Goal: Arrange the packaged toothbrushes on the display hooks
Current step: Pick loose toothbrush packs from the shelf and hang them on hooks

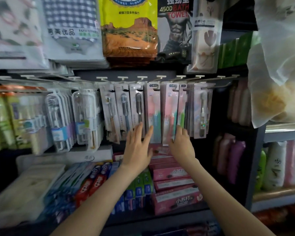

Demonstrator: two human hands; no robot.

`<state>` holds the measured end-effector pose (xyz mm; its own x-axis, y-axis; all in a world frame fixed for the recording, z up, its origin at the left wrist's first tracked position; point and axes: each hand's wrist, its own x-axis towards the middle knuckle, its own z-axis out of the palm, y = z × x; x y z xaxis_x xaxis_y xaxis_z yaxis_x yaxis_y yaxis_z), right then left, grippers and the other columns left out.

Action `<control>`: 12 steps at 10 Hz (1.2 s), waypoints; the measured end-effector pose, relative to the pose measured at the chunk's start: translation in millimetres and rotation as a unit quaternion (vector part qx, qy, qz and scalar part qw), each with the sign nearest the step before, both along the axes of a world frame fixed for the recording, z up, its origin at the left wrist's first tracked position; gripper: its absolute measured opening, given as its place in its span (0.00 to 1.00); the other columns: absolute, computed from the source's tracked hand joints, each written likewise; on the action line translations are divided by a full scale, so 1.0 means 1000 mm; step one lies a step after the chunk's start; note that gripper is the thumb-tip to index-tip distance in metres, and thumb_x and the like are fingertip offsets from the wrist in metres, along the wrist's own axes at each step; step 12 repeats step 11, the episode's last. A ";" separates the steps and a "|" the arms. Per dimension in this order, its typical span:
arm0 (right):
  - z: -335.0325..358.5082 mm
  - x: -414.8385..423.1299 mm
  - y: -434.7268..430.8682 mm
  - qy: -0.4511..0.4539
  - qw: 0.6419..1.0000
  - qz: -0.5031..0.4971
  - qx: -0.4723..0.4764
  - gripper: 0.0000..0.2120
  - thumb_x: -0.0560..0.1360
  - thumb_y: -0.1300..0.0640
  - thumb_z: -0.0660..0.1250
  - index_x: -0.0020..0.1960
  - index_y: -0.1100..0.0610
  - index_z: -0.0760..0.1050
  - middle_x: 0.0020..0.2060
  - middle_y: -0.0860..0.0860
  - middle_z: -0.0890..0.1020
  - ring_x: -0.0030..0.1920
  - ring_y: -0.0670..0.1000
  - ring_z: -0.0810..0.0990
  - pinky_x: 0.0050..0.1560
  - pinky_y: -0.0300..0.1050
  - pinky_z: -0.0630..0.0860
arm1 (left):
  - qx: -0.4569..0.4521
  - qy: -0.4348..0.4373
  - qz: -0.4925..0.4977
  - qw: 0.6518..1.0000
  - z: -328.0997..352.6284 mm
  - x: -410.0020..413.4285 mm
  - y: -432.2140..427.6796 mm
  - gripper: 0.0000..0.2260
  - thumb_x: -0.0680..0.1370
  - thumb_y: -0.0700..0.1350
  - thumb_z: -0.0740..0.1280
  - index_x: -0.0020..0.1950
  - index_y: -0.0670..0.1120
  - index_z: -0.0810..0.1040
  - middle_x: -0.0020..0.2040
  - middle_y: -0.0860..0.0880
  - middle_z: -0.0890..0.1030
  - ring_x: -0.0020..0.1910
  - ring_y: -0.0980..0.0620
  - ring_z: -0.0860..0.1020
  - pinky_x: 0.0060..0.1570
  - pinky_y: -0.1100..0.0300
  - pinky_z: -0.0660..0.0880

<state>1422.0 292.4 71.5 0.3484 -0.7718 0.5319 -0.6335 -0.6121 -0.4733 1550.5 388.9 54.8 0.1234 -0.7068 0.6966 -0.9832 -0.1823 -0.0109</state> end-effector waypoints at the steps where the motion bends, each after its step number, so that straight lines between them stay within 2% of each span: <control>1: -0.010 0.026 0.044 -0.016 0.999 0.040 -0.003 0.26 0.77 0.62 0.58 0.73 0.63 0.55 0.67 0.60 0.66 0.66 0.61 0.66 0.54 0.53 0.72 | 0.024 0.047 -0.009 0.999 -0.021 0.011 0.043 0.34 0.78 0.46 0.64 0.78 0.49 0.49 0.77 0.40 0.48 0.76 0.42 0.46 0.74 0.43 0.48; 2: -0.026 0.061 0.093 -0.015 0.998 0.068 -0.003 0.26 0.78 0.62 0.59 0.73 0.63 0.55 0.68 0.60 0.65 0.67 0.60 0.66 0.58 0.53 0.71 | 0.079 0.054 0.020 0.995 -0.041 0.038 0.089 0.32 0.80 0.47 0.60 0.78 0.49 0.46 0.78 0.42 0.44 0.77 0.44 0.44 0.75 0.47 0.44; 3: -0.046 0.111 0.147 0.006 0.994 0.113 0.014 0.26 0.78 0.62 0.59 0.74 0.63 0.56 0.68 0.60 0.65 0.66 0.60 0.68 0.57 0.51 0.71 | 0.080 0.066 0.037 0.994 -0.060 0.082 0.145 0.30 0.79 0.47 0.61 0.78 0.47 0.51 0.77 0.41 0.49 0.76 0.42 0.48 0.74 0.46 0.48; 4: -0.068 0.159 0.194 0.018 0.989 0.144 0.029 0.24 0.78 0.62 0.59 0.72 0.62 0.59 0.67 0.58 0.66 0.65 0.60 0.68 0.55 0.50 0.72 | 0.042 0.055 0.045 0.997 -0.079 0.132 0.197 0.30 0.74 0.45 0.66 0.75 0.45 0.62 0.72 0.39 0.62 0.71 0.39 0.62 0.69 0.44 0.63; 5: -0.085 0.196 0.233 0.039 0.982 0.175 0.052 0.25 0.77 0.62 0.59 0.73 0.61 0.58 0.69 0.58 0.65 0.66 0.60 0.68 0.56 0.51 0.72 | 0.094 0.071 0.110 0.987 -0.092 0.175 0.240 0.28 0.76 0.48 0.64 0.75 0.46 0.60 0.71 0.41 0.64 0.70 0.42 0.62 0.68 0.47 0.61; 6: -0.097 0.221 0.262 0.117 0.966 0.226 0.050 0.25 0.79 0.59 0.59 0.74 0.59 0.57 0.69 0.57 0.65 0.67 0.58 0.67 0.62 0.50 0.70 | 0.140 0.086 0.160 0.973 -0.101 0.207 0.274 0.19 0.78 0.50 0.62 0.67 0.46 0.69 0.64 0.45 0.72 0.64 0.44 0.69 0.64 0.52 0.62; 7: -0.107 0.238 0.279 0.199 0.944 0.262 0.027 0.25 0.80 0.56 0.59 0.75 0.55 0.57 0.70 0.54 0.66 0.69 0.56 0.66 0.65 0.51 0.69 | 0.188 0.070 0.180 0.963 -0.104 0.232 0.297 0.11 0.74 0.47 0.68 0.54 0.45 0.78 0.51 0.44 0.80 0.51 0.44 0.78 0.51 0.53 0.72; 8: -0.116 0.251 0.286 0.255 0.931 0.259 -0.024 0.22 0.80 0.56 0.58 0.73 0.55 0.61 0.69 0.54 0.67 0.69 0.56 0.65 0.66 0.52 0.67 | 0.183 0.064 0.188 0.963 -0.108 0.248 0.303 0.13 0.62 0.41 0.78 0.44 0.44 0.81 0.37 0.44 0.81 0.36 0.43 0.80 0.34 0.53 0.75; 9: -0.121 0.263 0.281 0.256 0.936 0.233 -0.065 0.17 0.80 0.58 0.57 0.69 0.57 0.67 0.65 0.55 0.71 0.65 0.57 0.68 0.63 0.51 0.67 | 0.192 0.066 0.197 0.959 -0.106 0.247 0.293 0.11 0.74 0.41 0.67 0.56 0.43 0.77 0.50 0.42 0.79 0.51 0.42 0.77 0.45 0.53 0.72; 10: -0.123 0.267 0.271 0.245 0.940 0.222 -0.087 0.16 0.79 0.61 0.57 0.66 0.57 0.69 0.62 0.55 0.74 0.62 0.57 0.71 0.60 0.49 0.68 | 0.175 0.065 0.215 0.959 -0.108 0.247 0.284 0.08 0.74 0.43 0.68 0.53 0.44 0.78 0.47 0.44 0.80 0.48 0.43 0.78 0.43 0.53 0.74; 11: -0.125 0.269 0.261 0.217 0.943 0.245 -0.063 0.18 0.80 0.58 0.58 0.69 0.58 0.67 0.64 0.55 0.72 0.64 0.56 0.70 0.63 0.48 0.67 | 0.162 0.063 0.183 0.968 -0.112 0.248 0.270 0.10 0.78 0.47 0.64 0.56 0.44 0.76 0.52 0.45 0.78 0.51 0.45 0.76 0.48 0.54 0.72; 12: -0.125 0.269 0.261 0.217 0.943 0.245 -0.063 0.18 0.80 0.58 0.58 0.69 0.58 0.67 0.64 0.55 0.72 0.64 0.56 0.70 0.63 0.48 0.67 | 0.162 0.063 0.183 0.968 -0.112 0.248 0.270 0.10 0.78 0.47 0.64 0.56 0.44 0.76 0.52 0.45 0.78 0.51 0.45 0.76 0.48 0.54 0.72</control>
